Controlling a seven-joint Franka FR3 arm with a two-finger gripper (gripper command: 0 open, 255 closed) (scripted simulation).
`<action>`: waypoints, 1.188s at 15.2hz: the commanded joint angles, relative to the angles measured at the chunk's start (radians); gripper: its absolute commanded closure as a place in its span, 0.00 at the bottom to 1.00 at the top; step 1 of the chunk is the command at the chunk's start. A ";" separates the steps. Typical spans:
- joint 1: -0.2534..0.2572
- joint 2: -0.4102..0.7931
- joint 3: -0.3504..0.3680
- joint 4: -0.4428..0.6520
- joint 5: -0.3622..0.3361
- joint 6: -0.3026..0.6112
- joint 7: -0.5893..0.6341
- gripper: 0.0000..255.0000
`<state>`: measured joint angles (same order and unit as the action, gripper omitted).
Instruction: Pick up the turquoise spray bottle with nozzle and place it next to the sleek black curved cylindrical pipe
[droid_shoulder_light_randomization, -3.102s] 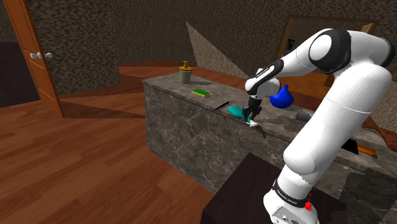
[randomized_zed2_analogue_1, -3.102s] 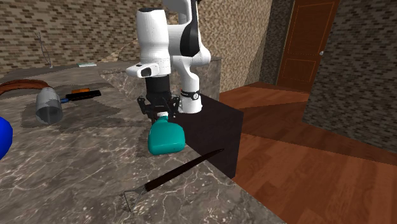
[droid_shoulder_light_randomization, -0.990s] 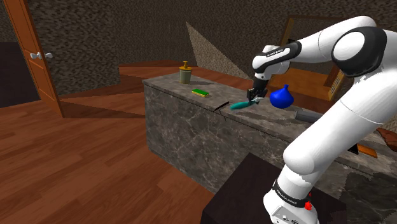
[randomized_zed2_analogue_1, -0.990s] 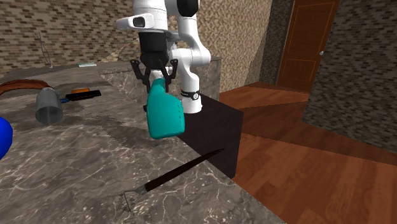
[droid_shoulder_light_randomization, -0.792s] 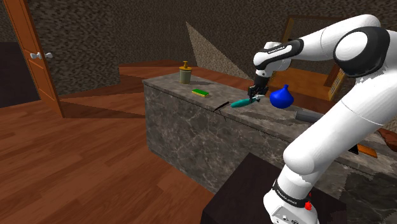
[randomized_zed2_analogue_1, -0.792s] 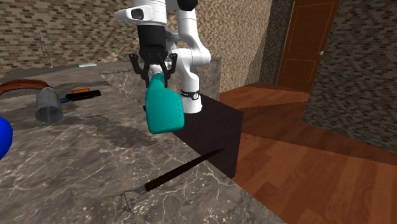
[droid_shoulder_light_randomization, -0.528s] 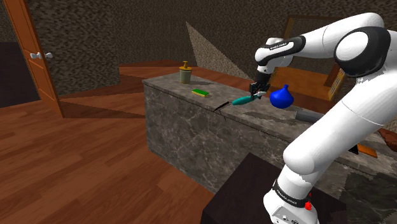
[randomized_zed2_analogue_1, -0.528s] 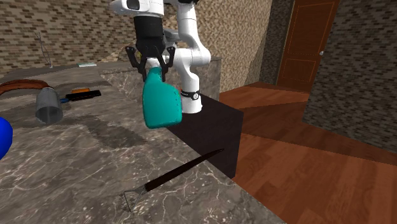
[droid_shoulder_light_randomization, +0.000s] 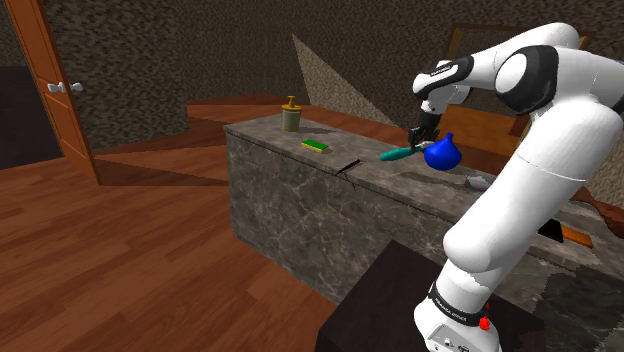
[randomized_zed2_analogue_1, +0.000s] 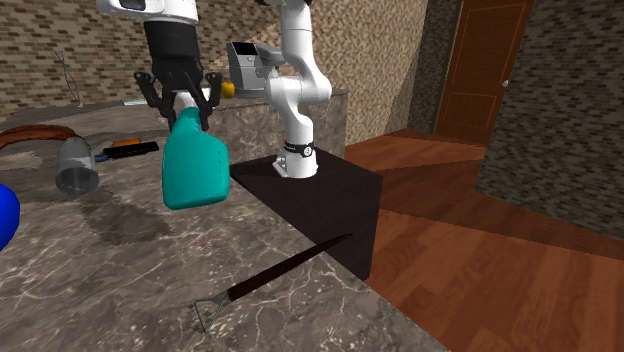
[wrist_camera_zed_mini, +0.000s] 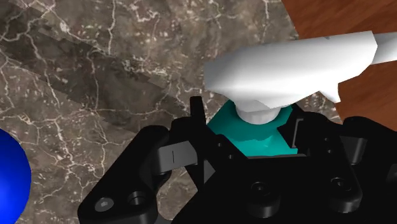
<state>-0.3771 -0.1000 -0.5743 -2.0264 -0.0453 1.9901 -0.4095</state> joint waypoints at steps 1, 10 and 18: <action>-0.017 0.062 -0.033 0.060 0.038 -0.007 -0.069 1.00; -0.182 0.381 -0.109 0.396 0.257 -0.102 -0.352 1.00; -0.323 0.565 -0.092 0.596 0.366 -0.154 -0.457 1.00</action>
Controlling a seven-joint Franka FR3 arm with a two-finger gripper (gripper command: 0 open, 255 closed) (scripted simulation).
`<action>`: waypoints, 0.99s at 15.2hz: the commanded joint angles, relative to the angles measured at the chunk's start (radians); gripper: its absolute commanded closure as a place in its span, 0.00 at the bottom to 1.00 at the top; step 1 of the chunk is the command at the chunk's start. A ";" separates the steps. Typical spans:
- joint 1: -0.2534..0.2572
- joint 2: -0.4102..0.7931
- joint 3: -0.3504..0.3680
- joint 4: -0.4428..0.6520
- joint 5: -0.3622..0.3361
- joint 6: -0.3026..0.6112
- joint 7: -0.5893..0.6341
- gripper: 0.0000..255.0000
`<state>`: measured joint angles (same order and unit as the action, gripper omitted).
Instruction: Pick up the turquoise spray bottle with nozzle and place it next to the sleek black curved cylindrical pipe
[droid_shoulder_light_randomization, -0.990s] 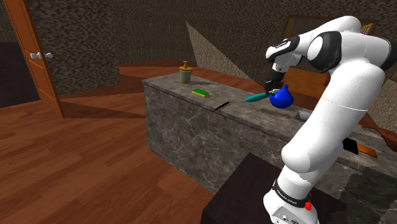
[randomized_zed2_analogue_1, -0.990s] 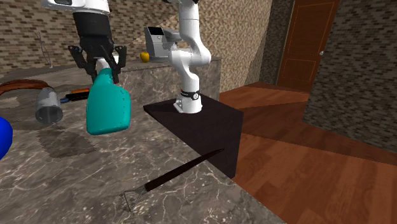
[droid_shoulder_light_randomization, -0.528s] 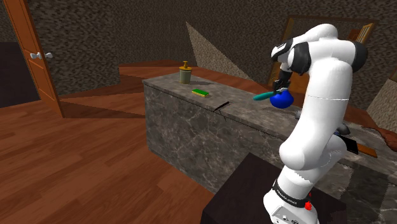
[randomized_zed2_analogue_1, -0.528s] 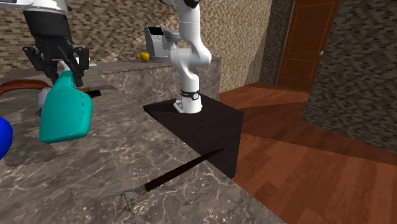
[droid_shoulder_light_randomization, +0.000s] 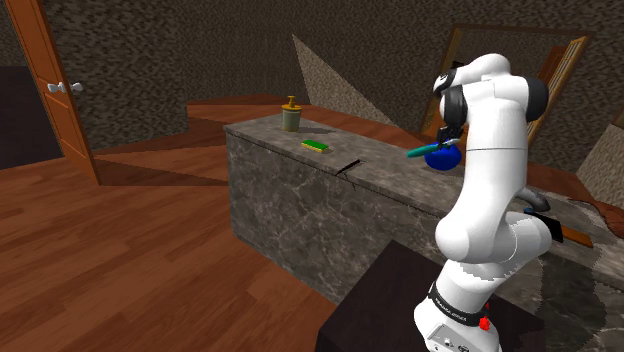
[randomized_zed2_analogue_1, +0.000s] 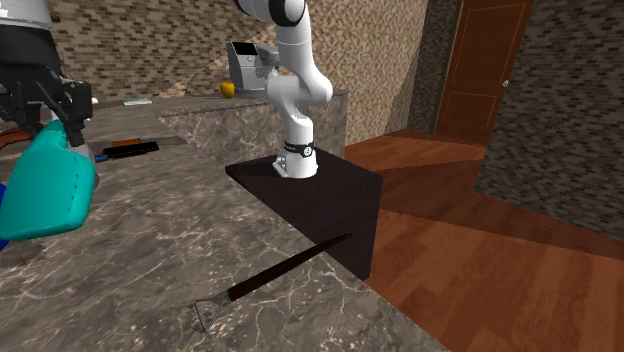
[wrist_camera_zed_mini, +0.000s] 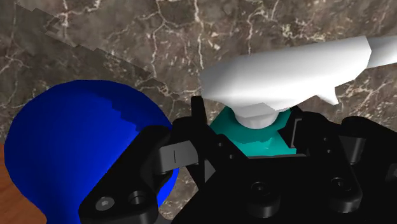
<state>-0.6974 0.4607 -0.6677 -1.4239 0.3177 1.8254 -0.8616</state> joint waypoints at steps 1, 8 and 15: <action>-0.001 0.005 0.002 -0.019 0.005 0.023 -0.007 1.00; 0.005 0.021 0.011 -0.092 0.020 0.108 -0.021 1.00; 0.005 0.048 0.023 -0.151 0.042 0.187 -0.037 1.00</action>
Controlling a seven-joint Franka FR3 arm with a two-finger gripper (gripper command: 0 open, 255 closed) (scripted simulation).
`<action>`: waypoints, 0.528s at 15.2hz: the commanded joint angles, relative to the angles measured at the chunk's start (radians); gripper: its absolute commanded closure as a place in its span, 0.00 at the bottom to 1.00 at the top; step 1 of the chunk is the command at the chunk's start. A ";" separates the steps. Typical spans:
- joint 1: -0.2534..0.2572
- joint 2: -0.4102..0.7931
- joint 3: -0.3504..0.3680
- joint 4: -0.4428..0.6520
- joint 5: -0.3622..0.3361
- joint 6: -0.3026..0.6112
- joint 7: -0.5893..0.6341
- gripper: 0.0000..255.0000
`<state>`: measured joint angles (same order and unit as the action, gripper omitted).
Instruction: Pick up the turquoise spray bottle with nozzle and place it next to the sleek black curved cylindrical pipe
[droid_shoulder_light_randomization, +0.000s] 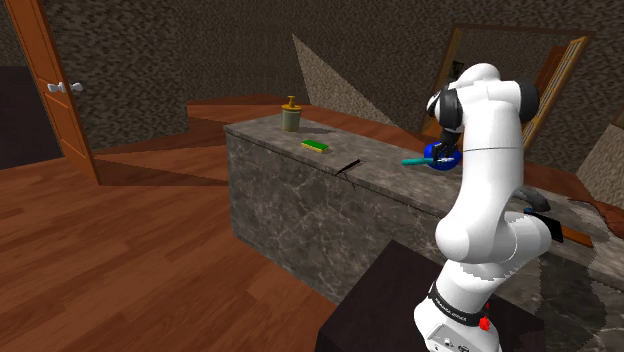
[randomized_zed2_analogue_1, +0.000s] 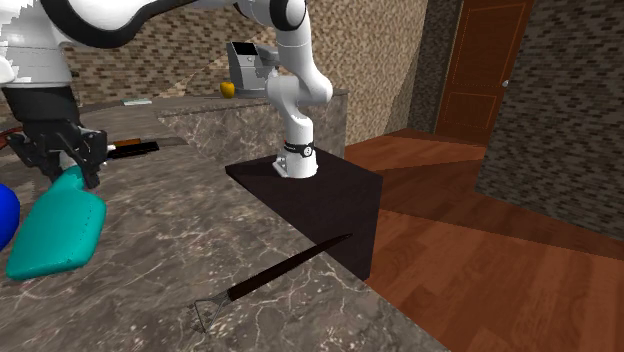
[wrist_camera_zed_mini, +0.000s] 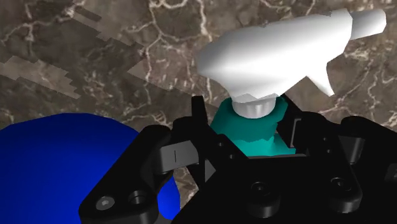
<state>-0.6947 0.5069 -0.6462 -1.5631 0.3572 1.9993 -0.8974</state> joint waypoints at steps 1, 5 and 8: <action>0.001 0.006 0.004 -0.019 0.006 0.024 -0.004 1.00; -0.002 0.026 0.013 -0.045 0.022 0.066 -0.015 1.00; -0.005 0.042 0.021 -0.062 0.034 0.097 -0.024 1.00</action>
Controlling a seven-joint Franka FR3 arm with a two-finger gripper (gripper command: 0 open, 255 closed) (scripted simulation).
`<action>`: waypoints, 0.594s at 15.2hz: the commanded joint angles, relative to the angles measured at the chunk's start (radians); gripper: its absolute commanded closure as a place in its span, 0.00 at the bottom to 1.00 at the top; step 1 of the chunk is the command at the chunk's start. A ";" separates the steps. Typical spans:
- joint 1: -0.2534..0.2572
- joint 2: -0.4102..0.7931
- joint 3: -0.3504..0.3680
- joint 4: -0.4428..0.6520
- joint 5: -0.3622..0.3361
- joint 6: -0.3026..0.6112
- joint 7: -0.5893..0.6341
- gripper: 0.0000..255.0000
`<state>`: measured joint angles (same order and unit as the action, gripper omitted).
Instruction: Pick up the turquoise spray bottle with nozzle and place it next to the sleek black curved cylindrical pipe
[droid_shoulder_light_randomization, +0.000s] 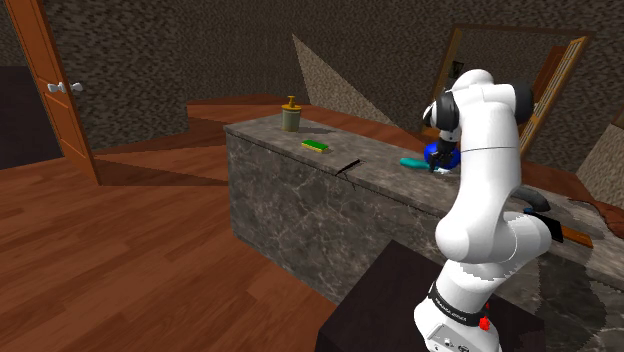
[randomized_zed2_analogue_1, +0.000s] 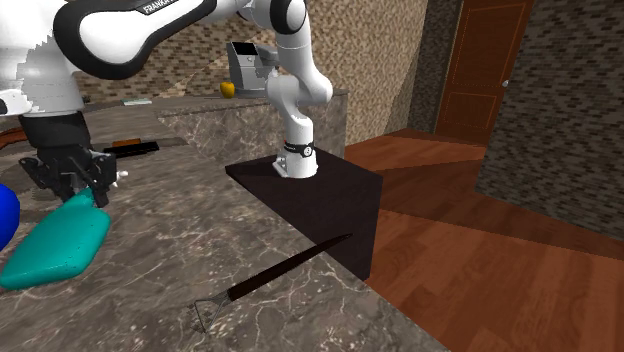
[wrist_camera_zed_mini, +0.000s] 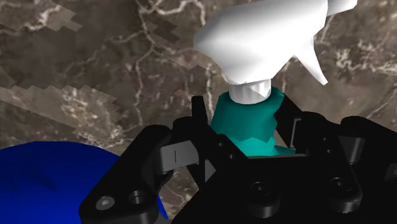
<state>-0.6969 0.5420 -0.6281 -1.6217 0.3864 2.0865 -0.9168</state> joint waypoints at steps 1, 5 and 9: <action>-0.004 0.013 0.006 -0.008 0.009 0.020 -0.007 1.00; -0.006 0.018 0.008 -0.012 0.013 0.028 -0.010 1.00; -0.006 0.018 0.008 -0.012 0.013 0.028 -0.010 1.00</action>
<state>-0.7027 0.5601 -0.6198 -1.6339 0.3996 2.1145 -0.9264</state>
